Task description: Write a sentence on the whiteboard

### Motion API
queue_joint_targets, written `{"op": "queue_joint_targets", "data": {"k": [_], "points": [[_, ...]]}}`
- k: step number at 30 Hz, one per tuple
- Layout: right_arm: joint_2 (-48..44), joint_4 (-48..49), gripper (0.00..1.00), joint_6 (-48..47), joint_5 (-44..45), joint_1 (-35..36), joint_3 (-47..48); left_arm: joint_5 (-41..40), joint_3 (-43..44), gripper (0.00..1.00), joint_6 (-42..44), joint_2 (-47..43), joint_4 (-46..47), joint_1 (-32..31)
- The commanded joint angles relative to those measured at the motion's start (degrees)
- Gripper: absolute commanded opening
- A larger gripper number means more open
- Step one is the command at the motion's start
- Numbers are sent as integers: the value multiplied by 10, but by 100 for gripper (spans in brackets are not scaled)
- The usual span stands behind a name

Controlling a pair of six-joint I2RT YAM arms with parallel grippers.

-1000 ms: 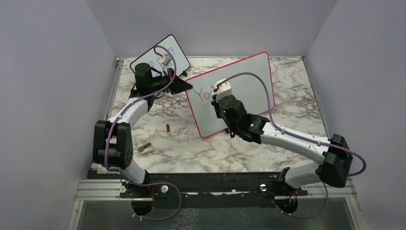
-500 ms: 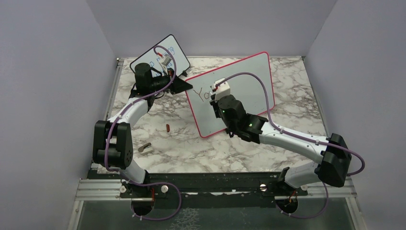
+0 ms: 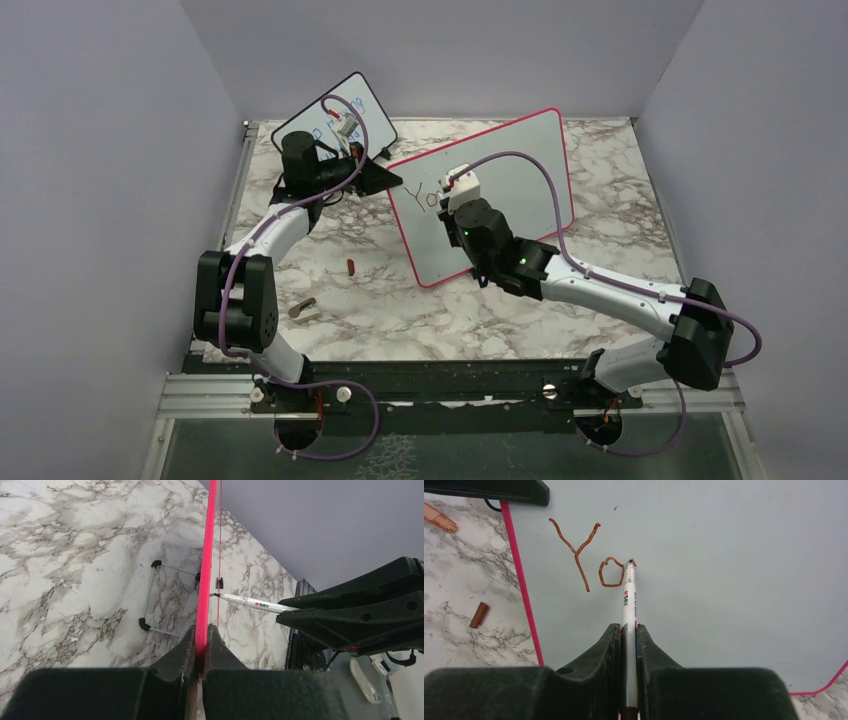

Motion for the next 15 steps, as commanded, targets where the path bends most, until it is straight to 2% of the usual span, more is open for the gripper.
{"op": "queue_joint_targets", "data": {"k": [1, 15], "points": [[-10, -22, 1, 8, 7, -2, -13, 19, 3, 0, 11, 14, -15, -9], [-20, -38, 0, 15, 10, -2, -24, 19, 2, 0, 11, 12, -15, -9]]}}
